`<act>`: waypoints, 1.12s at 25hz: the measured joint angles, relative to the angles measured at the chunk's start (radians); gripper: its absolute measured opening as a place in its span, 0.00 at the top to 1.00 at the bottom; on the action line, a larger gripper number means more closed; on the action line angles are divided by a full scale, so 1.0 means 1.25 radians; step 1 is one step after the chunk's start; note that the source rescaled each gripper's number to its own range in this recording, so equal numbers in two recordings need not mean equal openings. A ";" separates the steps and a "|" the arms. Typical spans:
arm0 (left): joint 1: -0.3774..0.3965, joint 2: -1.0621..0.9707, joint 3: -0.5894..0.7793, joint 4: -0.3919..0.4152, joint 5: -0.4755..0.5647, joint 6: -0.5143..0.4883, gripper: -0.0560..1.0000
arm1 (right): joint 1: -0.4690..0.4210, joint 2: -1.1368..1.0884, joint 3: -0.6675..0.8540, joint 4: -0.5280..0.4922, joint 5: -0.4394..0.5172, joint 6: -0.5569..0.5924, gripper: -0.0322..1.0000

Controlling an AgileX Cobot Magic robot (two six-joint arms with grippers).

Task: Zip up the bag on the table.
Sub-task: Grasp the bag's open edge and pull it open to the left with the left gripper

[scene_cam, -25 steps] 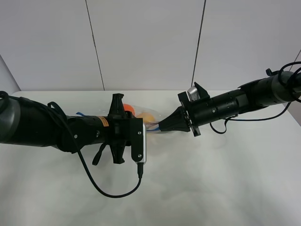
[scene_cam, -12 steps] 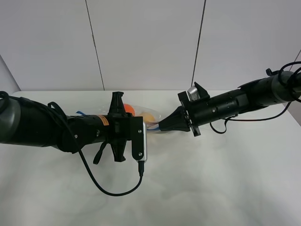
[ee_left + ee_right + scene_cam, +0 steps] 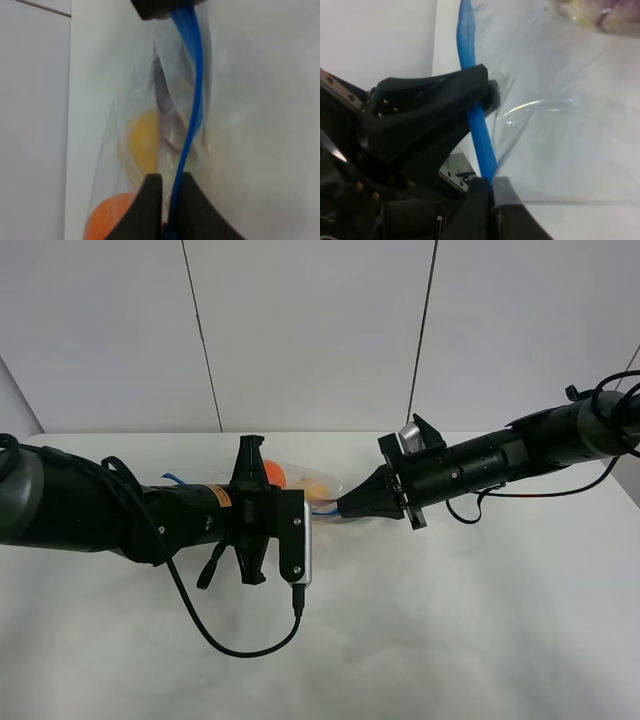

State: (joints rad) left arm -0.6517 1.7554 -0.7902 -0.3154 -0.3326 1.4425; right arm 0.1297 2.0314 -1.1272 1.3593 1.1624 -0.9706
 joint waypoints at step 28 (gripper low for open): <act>0.375 0.000 0.000 0.088 -0.008 0.051 0.95 | 0.000 0.000 -0.003 0.025 0.002 0.007 0.97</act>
State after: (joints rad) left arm -0.1828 1.7554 -0.7902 -0.2057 -0.3421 1.5057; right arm 0.1300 2.0314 -1.1313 1.3903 1.1649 -0.9625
